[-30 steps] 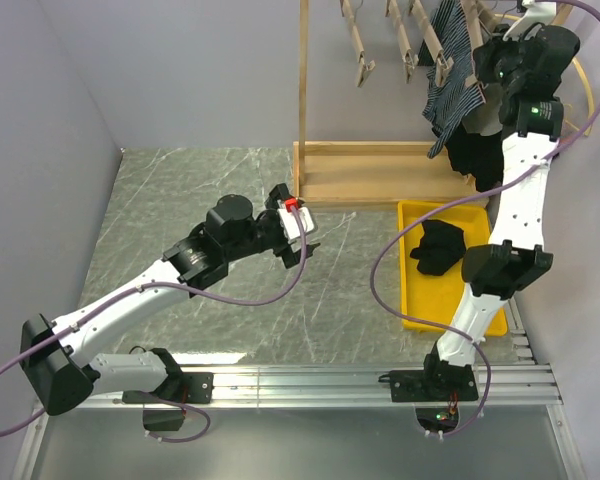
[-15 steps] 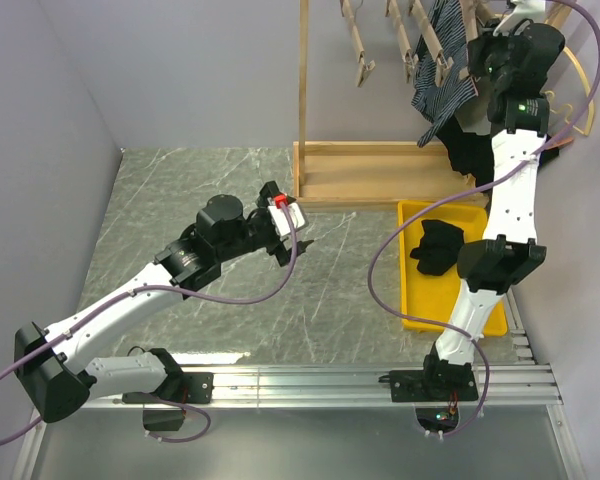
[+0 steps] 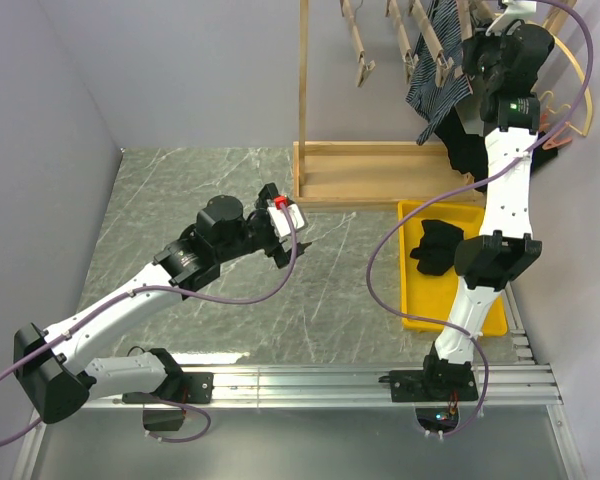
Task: Clip the underwear to the hanger
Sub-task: Place the hanger at the clothesline.
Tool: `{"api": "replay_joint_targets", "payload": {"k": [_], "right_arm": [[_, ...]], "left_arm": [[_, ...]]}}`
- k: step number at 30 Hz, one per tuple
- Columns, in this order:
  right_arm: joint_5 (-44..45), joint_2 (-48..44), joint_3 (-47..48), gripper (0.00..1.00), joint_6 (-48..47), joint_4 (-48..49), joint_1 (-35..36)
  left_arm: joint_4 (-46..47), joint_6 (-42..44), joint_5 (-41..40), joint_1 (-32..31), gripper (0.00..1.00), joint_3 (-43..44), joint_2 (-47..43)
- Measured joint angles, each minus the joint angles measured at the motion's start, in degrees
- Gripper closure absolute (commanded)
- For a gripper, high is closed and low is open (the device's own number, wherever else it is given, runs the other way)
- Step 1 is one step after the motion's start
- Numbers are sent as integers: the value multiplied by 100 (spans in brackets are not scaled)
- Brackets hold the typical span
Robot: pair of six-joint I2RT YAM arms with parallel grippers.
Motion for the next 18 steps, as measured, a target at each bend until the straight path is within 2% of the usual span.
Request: {"api": "replay_joint_targets", "payload": {"k": [6, 10, 12, 13, 14, 18], "right_arm": [[125, 0, -22, 97, -39, 2, -2], [173, -2, -76, 91, -52, -11, -2], [190, -4, -81, 86, -74, -35, -2], [199, -11, -81, 82, -85, -42, -2], [205, -17, -85, 72, -92, -48, -2], [304, -155, -278, 57, -136, -35, -2]], "left_arm": [[-66, 0, 0, 0, 1, 0, -15], [-107, 0, 2, 2, 1, 17, -13], [-173, 2, 2, 2, 1, 50, -11], [-203, 0, 0, 2, 1, 70, -11], [-219, 0, 0, 2, 1, 87, -7], [-317, -7, -7, 2, 1, 190, 52]]}}
